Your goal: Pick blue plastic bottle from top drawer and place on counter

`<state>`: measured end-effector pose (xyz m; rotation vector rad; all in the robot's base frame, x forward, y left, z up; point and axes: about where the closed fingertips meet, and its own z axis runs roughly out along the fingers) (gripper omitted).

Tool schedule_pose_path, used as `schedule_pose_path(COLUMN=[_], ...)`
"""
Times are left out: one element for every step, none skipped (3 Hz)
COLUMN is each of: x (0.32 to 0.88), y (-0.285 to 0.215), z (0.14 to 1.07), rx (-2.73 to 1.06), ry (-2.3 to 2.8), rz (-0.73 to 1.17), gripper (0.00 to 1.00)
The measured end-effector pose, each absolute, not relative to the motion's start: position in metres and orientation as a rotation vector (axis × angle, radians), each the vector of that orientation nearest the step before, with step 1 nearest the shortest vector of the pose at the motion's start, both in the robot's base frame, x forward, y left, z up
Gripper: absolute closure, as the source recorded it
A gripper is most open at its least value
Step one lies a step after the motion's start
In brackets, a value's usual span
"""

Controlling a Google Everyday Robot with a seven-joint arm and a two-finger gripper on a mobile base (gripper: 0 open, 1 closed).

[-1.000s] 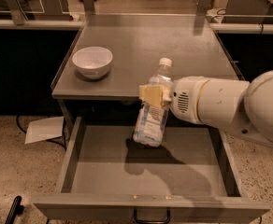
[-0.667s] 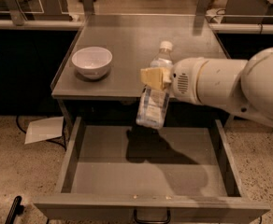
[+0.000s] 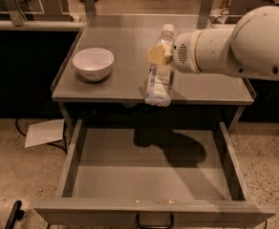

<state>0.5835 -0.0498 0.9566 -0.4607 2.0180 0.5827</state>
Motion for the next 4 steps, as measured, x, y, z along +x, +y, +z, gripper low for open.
schedule_pose_path(x=[0.612, 0.635, 0.657, 0.679], y=[-0.051, -0.054, -0.053, -0.059], z=[0.959, 0.964, 0.971, 0.968], rx=[-0.477, -0.482, -0.483, -0.465], ry=[2.043, 2.055, 2.068, 2.112], rz=[0.575, 0.556, 0.531, 0.494], gripper=[1.00, 1.00, 1.00, 1.00])
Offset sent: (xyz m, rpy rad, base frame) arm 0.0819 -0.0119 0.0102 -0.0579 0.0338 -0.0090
